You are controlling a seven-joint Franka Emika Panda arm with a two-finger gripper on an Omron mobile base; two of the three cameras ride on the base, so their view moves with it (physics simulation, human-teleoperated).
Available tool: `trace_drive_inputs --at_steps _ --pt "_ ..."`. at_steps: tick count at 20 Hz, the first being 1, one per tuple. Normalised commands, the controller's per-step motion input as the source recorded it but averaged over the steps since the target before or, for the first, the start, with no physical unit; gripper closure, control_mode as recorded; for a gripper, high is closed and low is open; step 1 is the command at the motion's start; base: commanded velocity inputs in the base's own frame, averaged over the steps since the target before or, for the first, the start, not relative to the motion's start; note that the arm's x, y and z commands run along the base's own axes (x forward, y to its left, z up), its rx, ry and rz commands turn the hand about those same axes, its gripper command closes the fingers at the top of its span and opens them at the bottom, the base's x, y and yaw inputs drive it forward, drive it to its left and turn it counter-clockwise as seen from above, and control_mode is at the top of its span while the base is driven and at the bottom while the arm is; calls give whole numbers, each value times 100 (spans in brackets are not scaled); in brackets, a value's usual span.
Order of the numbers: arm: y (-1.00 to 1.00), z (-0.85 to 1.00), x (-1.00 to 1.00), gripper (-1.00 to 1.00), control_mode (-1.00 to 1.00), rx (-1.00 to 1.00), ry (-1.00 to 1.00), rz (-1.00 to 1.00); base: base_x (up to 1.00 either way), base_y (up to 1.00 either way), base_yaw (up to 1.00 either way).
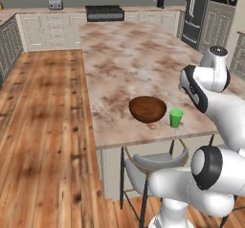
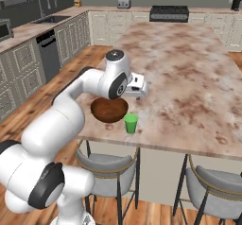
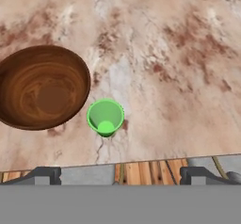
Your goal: Place the cup inside the bowl on the dining table and move the bowl to any counter.
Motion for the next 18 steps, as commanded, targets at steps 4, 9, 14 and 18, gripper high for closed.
trace_drive_inputs --at_steps 4,9,14,18 --pt "0 -16 0 -100 -100 0 0 0 0 0 0" --pt "0 -22 0 -100 -100 0 0 0 0 0 0" --pt "0 -24 0 -100 -100 0 0 0 0 0 0" --pt "0 -22 0 -100 -100 0 0 0 0 0 0"
